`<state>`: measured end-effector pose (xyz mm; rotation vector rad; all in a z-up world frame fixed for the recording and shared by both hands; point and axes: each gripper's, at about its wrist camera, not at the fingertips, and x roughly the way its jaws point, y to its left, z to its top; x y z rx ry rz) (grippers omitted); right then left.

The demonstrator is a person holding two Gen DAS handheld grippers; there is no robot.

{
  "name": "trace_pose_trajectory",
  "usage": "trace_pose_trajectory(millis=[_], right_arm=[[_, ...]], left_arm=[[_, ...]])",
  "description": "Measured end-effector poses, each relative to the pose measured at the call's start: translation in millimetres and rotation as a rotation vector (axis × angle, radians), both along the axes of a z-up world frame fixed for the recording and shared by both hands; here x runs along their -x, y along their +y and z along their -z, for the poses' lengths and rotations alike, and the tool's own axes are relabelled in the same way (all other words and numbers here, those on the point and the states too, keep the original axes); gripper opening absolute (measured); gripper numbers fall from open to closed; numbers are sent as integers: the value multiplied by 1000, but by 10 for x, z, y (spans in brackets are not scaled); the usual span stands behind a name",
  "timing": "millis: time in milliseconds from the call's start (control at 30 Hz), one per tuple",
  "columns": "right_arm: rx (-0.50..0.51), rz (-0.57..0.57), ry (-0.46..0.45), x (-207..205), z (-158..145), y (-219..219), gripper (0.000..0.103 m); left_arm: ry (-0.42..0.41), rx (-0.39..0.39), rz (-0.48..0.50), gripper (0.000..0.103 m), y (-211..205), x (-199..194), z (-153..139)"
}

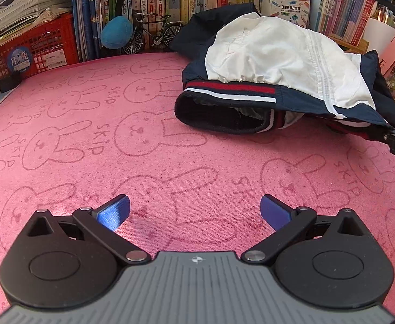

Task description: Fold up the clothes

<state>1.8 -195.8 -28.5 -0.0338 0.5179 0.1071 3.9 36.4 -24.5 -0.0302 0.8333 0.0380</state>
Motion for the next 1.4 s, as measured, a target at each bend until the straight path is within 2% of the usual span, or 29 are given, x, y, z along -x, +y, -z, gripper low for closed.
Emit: trace_pose_trajectory(millis=[133,267,433,500,567,633,700,733,800,867,933,1067,1167,1233,1333,1400], right_arm=[[56,109,-64,78,-131,-379,13],[96,184,-90,198,-231,-672,13],[126,172,-73,255,-138,-773,15],[122,147,-51,248,-63,-762,17],[117,127,-41,231,6,-724,25],[119,114,-43,210,67,-678,39],[115,90,-53,150,90,-627,48],[113,78,-60,125,93,-606,56],[108,53,-73,75,99,-565,65],[114,94,-80,-4,81,-589,66],[69,125,-72,-45,47,-714,69],[57,217,-66,-68,33,-957,70],[7,185,-53,-25,29,-1084,70],[24,184,-72,45,9,-1084,70],[45,156,-102,159,-64,-1075,70],[-11,97,-79,197,-112,-1077,70]], left_arm=[[-12,1,16,103,-109,-90,-4],[-25,2,31,103,-219,-180,-8],[-40,1,50,103,-358,-294,-7],[-58,-46,52,103,-460,-353,45],[-88,-111,52,103,-574,-410,85],[-126,-185,38,103,-668,-475,133],[-166,-261,14,103,-739,-548,186],[-172,-266,3,103,-736,-591,203],[-185,-266,-45,103,-675,-669,207],[-198,-260,-112,100,-565,-733,186],[-224,-247,-178,96,-364,-718,115],[-274,-221,-305,101,30,-685,-21],[-256,-184,-271,101,162,-611,-30],[-264,-217,-247,101,112,-497,-28],[-340,-237,-240,101,145,-196,-152],[-386,-234,-262,101,234,4,-273]])
